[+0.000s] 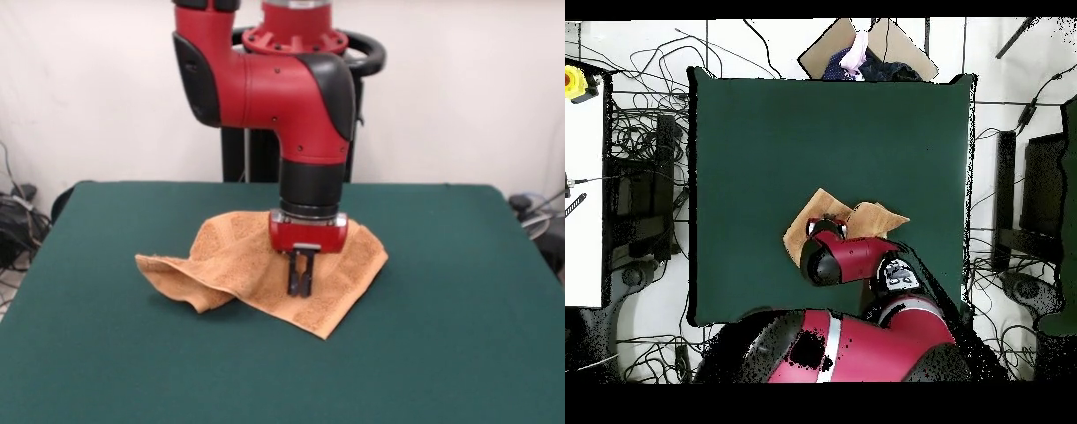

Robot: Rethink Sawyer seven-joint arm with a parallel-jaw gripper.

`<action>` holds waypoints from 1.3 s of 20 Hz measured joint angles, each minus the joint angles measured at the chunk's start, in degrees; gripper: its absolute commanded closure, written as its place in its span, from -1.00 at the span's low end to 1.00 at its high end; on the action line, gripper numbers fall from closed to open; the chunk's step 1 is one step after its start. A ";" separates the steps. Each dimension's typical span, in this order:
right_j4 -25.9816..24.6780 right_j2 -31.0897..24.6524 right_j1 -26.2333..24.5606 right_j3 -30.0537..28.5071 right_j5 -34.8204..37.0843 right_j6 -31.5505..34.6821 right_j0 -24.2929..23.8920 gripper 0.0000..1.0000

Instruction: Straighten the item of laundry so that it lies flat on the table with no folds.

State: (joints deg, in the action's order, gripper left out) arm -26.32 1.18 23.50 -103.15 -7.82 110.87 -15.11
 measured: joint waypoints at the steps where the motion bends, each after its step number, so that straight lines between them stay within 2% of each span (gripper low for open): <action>1: 0.00 0.00 0.01 -0.16 0.00 0.00 0.23 1.00; 8: 0.01 0.18 0.24 -1.03 0.00 0.00 0.71 1.00; 9: 0.01 0.63 0.27 -1.66 -0.05 0.00 0.72 -1.00; 26: 0.00 3.13 -0.94 -2.46 -5.37 0.00 1.61 -1.00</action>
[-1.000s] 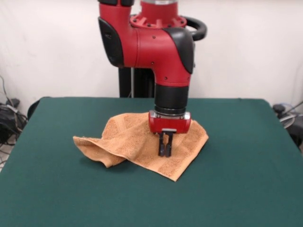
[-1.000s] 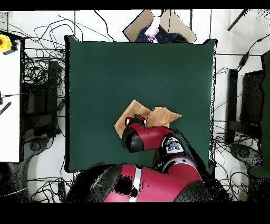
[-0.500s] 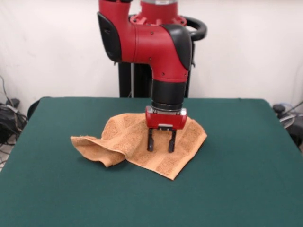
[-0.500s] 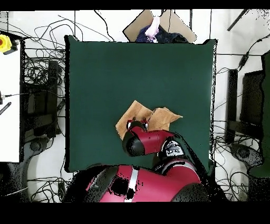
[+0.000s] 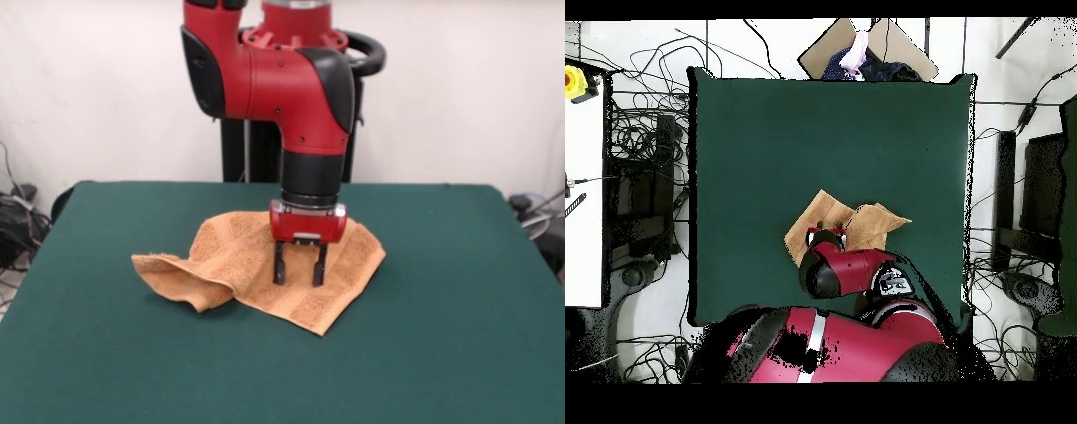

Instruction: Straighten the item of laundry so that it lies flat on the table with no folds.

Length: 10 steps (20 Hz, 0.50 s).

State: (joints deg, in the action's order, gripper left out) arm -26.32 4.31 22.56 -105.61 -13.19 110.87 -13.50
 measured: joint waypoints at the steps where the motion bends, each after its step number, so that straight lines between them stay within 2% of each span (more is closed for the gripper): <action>1: 0.00 0.02 -0.02 -0.02 -0.12 0.00 0.00 -1.00; 10: 1.20 1.69 -0.93 -0.18 -2.86 0.00 1.40 -1.00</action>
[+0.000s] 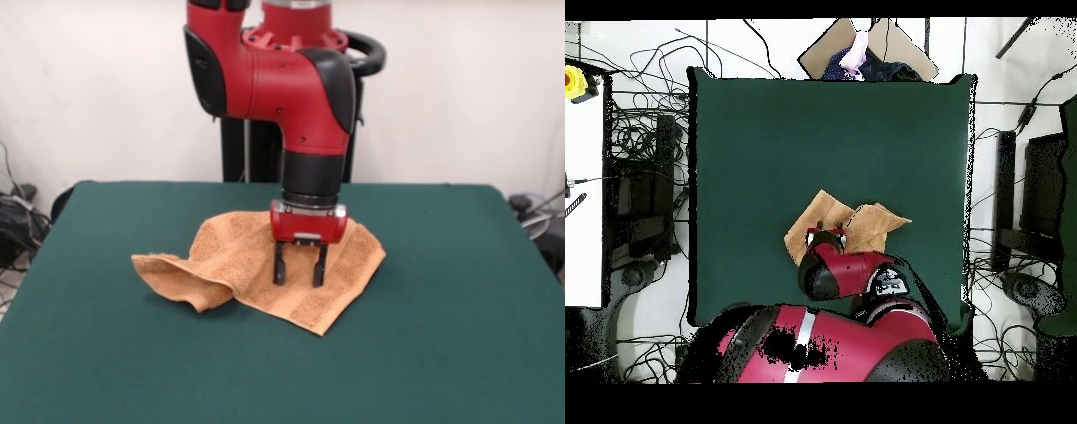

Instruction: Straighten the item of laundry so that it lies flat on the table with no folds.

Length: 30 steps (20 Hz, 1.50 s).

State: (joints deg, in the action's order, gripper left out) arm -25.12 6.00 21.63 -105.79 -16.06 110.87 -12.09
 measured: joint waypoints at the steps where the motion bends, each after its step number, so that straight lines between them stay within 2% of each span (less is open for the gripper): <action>1: 0.11 0.36 -0.19 -0.05 -0.70 0.00 0.31 -1.00; 9: 1.64 3.72 -2.31 -0.72 -7.79 0.00 2.83 -1.00; 21: 1.81 3.53 -2.45 -0.80 -8.31 0.00 2.47 -1.00; 22: 1.82 3.48 -2.44 -0.79 -8.30 0.00 2.44 1.00; 30: 1.83 2.43 -1.91 -0.73 -6.77 0.00 1.41 1.00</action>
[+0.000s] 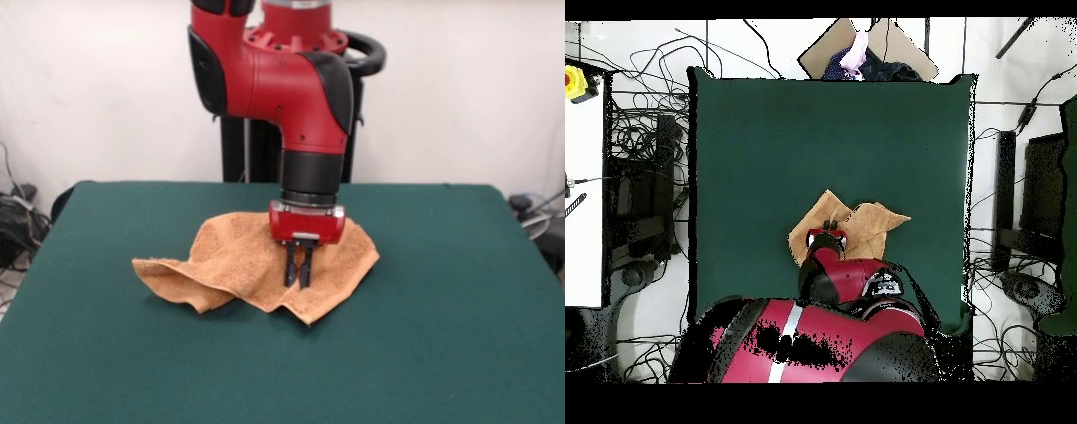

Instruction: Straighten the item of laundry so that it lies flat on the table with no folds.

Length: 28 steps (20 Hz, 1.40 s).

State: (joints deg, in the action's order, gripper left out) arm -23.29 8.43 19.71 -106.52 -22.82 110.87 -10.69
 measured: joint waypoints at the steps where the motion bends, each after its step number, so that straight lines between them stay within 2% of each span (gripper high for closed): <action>1: 0.01 -0.02 0.05 0.02 0.18 0.00 0.00 1.00; 9: -0.06 -0.92 0.51 -0.09 1.21 0.00 -0.81 1.00; 17: -3.43 -9.83 3.24 -1.84 7.07 -0.01 -10.35 1.00; 28: -3.60 -12.90 3.53 -2.33 9.07 -0.01 -13.64 1.00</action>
State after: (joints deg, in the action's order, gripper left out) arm -26.89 -4.46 23.24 -108.85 -13.75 110.86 -24.32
